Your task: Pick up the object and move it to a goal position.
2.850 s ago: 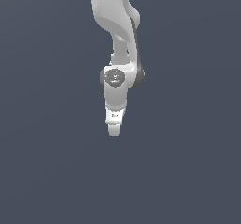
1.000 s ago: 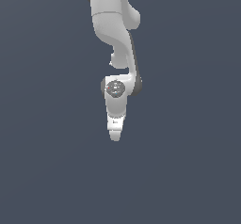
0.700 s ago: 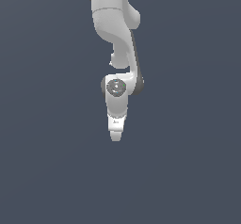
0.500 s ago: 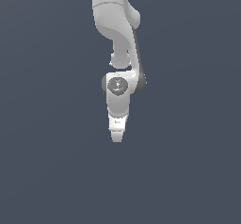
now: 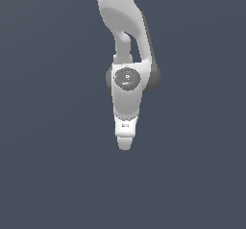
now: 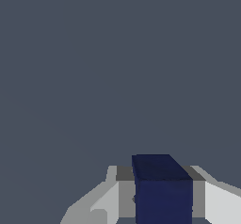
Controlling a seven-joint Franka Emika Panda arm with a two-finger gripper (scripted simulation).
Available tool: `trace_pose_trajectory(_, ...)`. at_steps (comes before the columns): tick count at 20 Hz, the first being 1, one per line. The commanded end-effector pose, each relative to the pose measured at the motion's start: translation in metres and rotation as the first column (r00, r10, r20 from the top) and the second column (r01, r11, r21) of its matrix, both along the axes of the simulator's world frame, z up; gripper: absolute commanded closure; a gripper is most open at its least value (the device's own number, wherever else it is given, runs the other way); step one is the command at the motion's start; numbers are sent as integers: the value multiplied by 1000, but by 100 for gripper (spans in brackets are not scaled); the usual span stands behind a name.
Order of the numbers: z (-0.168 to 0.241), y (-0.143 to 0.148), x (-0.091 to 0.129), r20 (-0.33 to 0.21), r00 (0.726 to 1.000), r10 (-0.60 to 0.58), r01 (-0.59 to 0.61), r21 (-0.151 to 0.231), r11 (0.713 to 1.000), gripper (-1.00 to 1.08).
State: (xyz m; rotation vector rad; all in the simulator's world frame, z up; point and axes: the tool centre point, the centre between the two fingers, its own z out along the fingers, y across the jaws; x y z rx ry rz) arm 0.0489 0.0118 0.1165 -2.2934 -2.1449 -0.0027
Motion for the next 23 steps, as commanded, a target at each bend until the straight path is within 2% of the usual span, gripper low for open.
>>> trace_pose_trajectory(1, 21, 6, 12, 0, 1000, 0, 0, 0, 1000, 108)
trace_pose_trajectory(11, 74, 20, 48, 0, 1000, -1, 1, -1, 1000, 108)
trace_pose_trajectory(23, 90, 25, 60, 0, 1000, -1, 1, -2, 1000, 108)
